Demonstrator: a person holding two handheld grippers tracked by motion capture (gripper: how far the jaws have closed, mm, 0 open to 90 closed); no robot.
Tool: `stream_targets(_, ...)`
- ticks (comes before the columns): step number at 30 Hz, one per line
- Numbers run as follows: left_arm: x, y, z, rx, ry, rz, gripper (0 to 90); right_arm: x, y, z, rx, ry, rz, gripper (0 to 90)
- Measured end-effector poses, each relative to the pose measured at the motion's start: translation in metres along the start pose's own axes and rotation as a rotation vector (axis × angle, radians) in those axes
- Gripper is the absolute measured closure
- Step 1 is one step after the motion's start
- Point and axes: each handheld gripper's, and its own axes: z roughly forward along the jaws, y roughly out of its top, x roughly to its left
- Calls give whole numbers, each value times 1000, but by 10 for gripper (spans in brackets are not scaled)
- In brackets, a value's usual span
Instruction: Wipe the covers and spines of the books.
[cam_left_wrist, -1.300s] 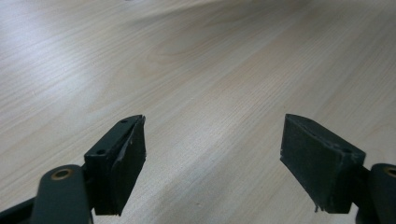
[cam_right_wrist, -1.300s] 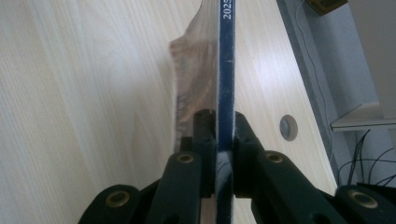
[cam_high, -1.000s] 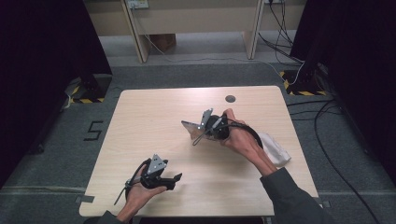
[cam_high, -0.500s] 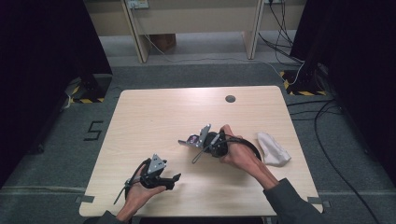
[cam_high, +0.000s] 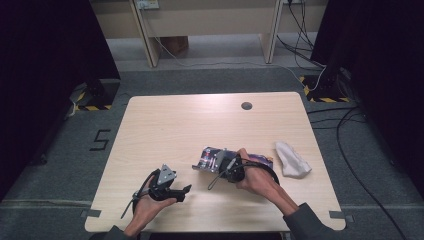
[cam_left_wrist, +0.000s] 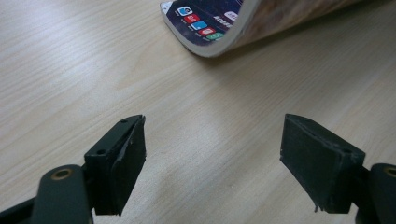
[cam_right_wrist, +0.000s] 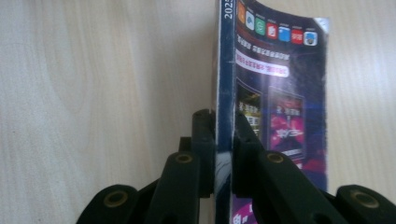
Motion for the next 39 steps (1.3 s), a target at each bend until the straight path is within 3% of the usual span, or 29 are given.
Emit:
stream_targets(5, 2, -1, 0, 3, 8, -9, 221, 6, -4, 7, -3, 16, 15, 824)
stream_targets(10, 4, 0, -1, -3, 20, -22, 221, 14, -7, 12, -12, 5, -1, 797)
stream_targets(14, 4, 0, -1, -5, 28, -23, 225, 24, -12, 16, -37, 36, 22, 763)
stream_targets(17, 4, -1, -2, -6, 30, -25, 227, 30, -15, 19, -37, 28, 16, 737)
stream_targets(19, 5, 0, -2, -11, 33, -32, 227, 32, -19, 21, -40, 37, 41, 718)
stream_targets(29, 1, 0, -1, -23, 9, -17, 230, 43, -27, 32, -45, 47, 46, 604)
stream_targets(33, -2, 1, 0, -24, -8, -7, 228, 47, -35, 36, -79, 69, 102, 530)
stream_targets(39, -4, 1, 1, -23, -12, 4, 227, 52, -47, 37, -90, 55, 127, 499)
